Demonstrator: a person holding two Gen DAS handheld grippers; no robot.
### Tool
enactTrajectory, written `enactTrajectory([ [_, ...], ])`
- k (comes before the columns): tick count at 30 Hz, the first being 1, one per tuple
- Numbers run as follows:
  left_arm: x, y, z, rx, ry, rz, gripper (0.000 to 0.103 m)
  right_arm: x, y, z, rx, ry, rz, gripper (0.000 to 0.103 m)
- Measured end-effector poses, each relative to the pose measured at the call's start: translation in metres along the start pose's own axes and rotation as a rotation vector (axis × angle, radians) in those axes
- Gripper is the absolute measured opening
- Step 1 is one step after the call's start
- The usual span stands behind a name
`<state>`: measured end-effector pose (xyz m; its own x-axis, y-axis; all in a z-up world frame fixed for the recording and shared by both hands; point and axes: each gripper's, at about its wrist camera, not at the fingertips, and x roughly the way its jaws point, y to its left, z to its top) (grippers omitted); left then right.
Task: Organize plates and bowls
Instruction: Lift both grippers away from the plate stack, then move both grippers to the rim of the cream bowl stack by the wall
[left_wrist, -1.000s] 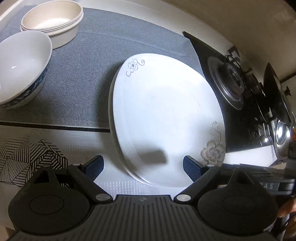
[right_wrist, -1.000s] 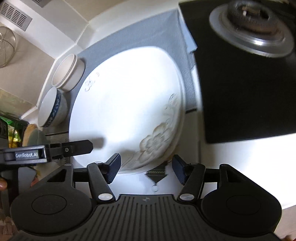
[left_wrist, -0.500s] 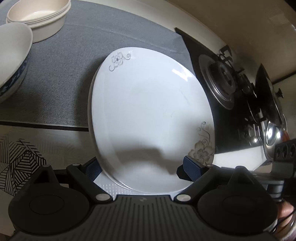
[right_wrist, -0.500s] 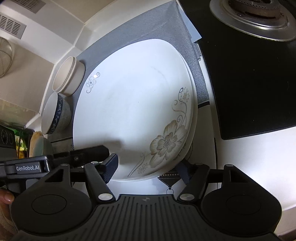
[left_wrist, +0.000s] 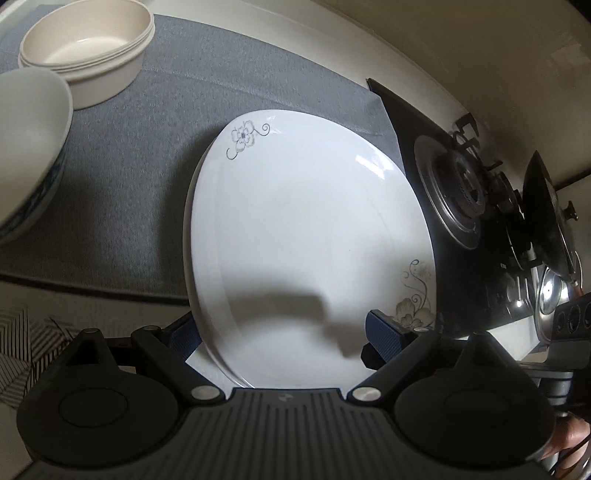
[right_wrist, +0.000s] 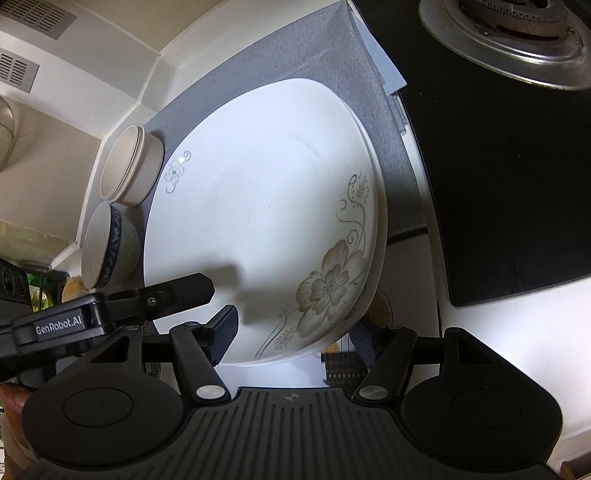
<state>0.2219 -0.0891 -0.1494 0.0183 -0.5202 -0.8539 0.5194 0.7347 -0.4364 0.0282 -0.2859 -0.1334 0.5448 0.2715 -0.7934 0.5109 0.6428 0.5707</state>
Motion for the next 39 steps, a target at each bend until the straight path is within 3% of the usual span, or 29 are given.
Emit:
enactTrajectory([
  [6,-0.001,0.001,0.01,0.012,-0.019,0.018,0.095,0.003,-0.002,0.013,-0.001,-0.01,-0.002,0.07],
  [12,-0.011,0.004,0.002,0.04,0.006,0.06,0.095,-0.014,-0.002,-0.003,-0.062,0.061,-0.015,0.075],
  [17,-0.035,0.017,-0.006,0.027,0.005,0.063,0.095,-0.038,0.024,-0.008,-0.165,0.072,-0.018,0.075],
  [24,-0.097,0.028,0.011,0.025,-0.133,0.137,0.096,-0.058,0.093,0.023,-0.357,-0.074,0.049,0.079],
  [26,-0.114,0.032,0.02,0.013,-0.18,0.172,0.103,-0.052,0.114,0.032,-0.423,-0.104,0.061,0.08],
  [29,-0.135,0.041,0.03,0.001,-0.242,0.237,0.103,-0.037,0.139,0.045,-0.483,-0.123,0.065,0.08],
  [35,-0.154,0.062,0.053,-0.033,-0.299,0.312,0.103,-0.003,0.169,0.069,-0.478,-0.124,0.098,0.08],
  [39,-0.153,0.084,0.074,-0.102,-0.319,0.361,0.103,0.019,0.184,0.085,-0.49,-0.149,0.068,0.08],
])
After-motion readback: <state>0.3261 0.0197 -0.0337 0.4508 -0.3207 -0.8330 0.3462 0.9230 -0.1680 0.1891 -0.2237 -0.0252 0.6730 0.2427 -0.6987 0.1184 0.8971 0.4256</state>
